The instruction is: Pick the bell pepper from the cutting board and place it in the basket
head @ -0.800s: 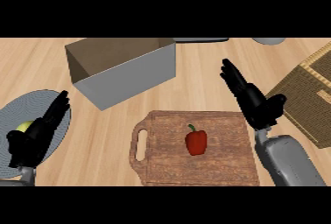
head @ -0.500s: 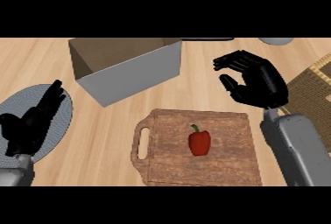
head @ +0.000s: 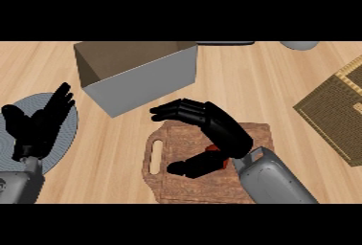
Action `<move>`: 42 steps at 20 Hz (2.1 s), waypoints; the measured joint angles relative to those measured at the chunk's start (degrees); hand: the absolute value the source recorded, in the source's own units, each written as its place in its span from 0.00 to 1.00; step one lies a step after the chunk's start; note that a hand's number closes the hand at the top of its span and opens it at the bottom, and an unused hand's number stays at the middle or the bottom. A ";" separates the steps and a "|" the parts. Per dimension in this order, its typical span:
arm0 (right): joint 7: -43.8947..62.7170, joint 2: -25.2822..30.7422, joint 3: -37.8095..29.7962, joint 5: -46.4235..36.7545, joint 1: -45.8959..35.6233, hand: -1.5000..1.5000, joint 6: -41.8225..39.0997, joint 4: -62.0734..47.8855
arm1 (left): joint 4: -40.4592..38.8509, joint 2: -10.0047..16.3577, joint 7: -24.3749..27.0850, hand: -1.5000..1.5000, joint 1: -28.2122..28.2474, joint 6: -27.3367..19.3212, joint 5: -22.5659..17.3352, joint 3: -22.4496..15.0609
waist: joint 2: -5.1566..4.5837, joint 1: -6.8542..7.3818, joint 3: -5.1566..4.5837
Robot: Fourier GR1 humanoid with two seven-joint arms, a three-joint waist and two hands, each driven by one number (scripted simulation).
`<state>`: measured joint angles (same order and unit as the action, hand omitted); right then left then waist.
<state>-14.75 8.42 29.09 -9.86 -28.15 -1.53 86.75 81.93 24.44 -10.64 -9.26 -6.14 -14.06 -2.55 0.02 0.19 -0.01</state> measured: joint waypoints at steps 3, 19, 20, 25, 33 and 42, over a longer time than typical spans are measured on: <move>9.61 -4.12 3.73 -5.25 -1.32 0.00 3.40 3.20 | -1.29 0.29 -0.67 0.50 -1.08 0.80 -0.42 0.99 | 0.13 -0.28 -0.04; 61.69 6.43 -4.09 -10.30 -27.56 0.00 -24.86 8.38 | -2.94 -0.14 -0.66 0.50 -1.66 1.02 0.28 1.90 | 0.70 -1.08 -0.15; 63.48 6.76 -5.00 -7.99 -28.20 0.00 -27.49 8.76 | -3.34 0.01 -0.66 0.50 -2.04 1.25 0.01 2.35 | 0.67 -1.19 -0.14; 65.86 9.65 -10.38 3.92 -29.85 0.00 -36.03 7.98 | -3.38 -0.16 -0.83 0.50 -2.05 1.61 0.13 2.62 | 0.55 -1.12 -0.09; 67.59 16.60 -17.07 18.97 -22.03 0.00 -39.54 15.86 | -2.35 -1.45 -0.21 0.50 -0.48 1.94 1.26 2.58 | 0.40 -1.09 -0.02; 62.42 16.82 -20.30 13.51 -5.66 0.00 -39.96 27.82 | -3.63 -2.61 -0.21 0.50 -2.00 3.13 2.63 4.01 | 0.08 -0.54 0.02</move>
<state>47.67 25.24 8.79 3.65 -33.81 -41.50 114.57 78.30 21.83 -10.85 -11.26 -3.02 -11.43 1.46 0.10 -0.35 0.01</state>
